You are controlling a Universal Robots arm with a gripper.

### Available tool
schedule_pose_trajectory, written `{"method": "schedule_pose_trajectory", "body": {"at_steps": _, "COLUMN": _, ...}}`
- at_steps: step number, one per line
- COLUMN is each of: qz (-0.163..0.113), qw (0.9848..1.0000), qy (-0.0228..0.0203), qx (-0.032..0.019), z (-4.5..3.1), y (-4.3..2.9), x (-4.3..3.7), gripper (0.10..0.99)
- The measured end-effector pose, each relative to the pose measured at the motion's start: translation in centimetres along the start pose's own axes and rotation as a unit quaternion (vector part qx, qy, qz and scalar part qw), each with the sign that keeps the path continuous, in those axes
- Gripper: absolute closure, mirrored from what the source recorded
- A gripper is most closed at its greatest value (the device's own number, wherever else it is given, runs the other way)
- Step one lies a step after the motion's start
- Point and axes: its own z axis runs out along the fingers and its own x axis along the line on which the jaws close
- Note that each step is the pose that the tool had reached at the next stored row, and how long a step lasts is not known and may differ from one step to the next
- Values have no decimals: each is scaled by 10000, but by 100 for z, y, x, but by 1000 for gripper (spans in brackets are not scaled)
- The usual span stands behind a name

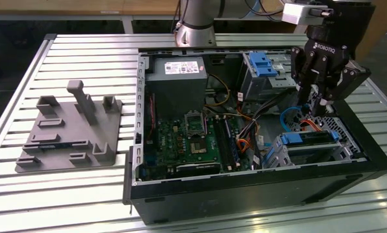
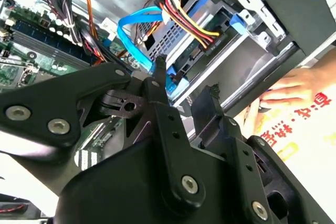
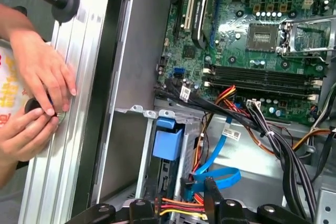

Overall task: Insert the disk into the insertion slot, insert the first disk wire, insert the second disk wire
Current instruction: 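Insert the second disk wire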

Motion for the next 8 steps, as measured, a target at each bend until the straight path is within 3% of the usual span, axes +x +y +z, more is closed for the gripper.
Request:
{"method": "schedule_pose_trajectory", "body": {"at_steps": 3, "qz": -1, "qw": 10000, "qy": 36, "qx": 54, "z": 11, "y": 10, "x": -15, "gripper": 612}}
{"method": "schedule_pose_trajectory", "body": {"at_steps": 8, "qz": -9, "qw": 9995, "qy": 301, "qx": 43, "z": 6, "y": 35, "x": -56, "gripper": 612}}
